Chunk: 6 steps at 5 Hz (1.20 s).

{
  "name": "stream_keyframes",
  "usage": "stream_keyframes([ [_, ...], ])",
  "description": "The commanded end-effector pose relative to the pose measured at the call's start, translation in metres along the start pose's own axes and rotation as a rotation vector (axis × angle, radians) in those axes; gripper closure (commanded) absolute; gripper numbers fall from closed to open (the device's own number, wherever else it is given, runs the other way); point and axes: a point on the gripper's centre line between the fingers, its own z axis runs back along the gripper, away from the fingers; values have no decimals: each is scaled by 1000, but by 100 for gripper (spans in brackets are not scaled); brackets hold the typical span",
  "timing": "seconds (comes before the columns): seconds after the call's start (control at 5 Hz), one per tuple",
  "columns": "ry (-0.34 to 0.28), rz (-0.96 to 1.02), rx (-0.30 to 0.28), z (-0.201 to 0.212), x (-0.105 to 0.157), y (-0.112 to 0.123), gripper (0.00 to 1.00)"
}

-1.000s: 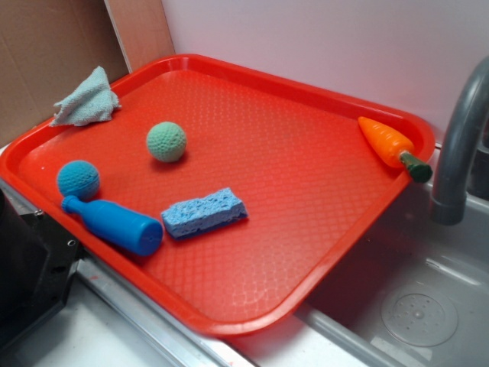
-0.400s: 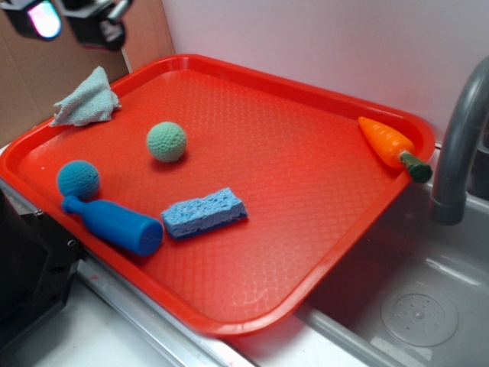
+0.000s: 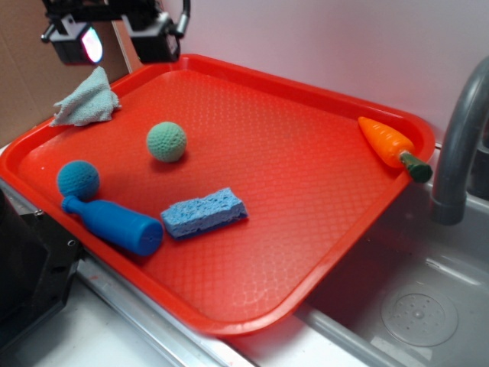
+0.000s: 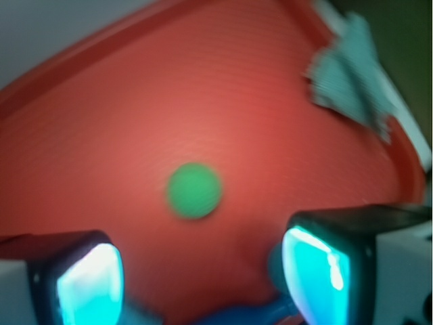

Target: Grab the green ball.

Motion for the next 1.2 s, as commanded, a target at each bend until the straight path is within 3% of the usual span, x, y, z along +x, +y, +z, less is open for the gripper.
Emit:
stream_keyframes([
  [0.0, 9, 46, 29, -31, 17, -3, 0],
  [0.2, 22, 6, 32, -52, 16, -2, 0],
  [0.6, 136, -17, 33, -105, -1, 4, 0],
  [0.8, 147, -27, 22, -112, -4, 4, 100],
  [1.0, 138, -88, -3, -92, 3, 4, 100],
])
